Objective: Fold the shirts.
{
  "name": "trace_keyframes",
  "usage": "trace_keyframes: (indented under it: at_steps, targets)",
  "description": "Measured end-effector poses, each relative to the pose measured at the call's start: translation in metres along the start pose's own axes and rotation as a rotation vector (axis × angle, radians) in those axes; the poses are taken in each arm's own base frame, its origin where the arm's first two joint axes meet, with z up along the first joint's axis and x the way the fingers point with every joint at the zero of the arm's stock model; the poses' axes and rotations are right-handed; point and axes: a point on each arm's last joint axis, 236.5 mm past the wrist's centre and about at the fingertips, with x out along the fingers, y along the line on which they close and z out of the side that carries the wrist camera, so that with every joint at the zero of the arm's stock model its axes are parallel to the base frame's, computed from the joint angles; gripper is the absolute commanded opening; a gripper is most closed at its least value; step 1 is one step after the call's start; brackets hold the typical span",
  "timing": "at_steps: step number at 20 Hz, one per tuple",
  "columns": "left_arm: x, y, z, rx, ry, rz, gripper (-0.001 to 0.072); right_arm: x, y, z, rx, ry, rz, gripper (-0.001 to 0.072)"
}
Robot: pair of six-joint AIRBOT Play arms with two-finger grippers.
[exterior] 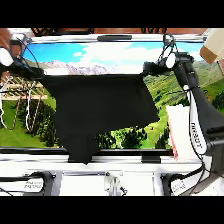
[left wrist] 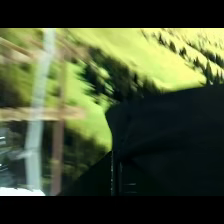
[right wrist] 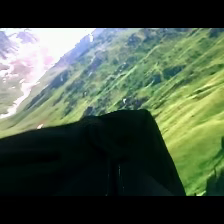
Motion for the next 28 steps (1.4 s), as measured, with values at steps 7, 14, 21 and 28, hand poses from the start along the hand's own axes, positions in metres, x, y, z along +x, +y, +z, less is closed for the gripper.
trace_keyframes:
  at_steps: [7, 14, 21, 28]
  targets:
    - [0.044, -0.058, -0.055, -0.066, 0.287, -0.23, 0.0704, 0.006, -0.004, -0.037, -0.033, 0.158, 0.013, 0.0585]
    - [-0.03, -0.037, -0.118, -0.144, 0.401, -0.348, 0.039, -0.106, -0.091, -0.079, -0.076, 0.43, -0.038, 0.0585]
    - [-0.014, -0.072, -0.265, -0.366, 0.504, -0.536, 0.0644, -0.171, -0.147, -0.097, 0.075, 0.498, -0.006, 0.0584]
    - [0.02, -0.093, -0.322, -0.451, 0.504, -0.557, 0.0557, -0.178, -0.149, -0.094, 0.099, 0.477, 0.017, 0.0585]
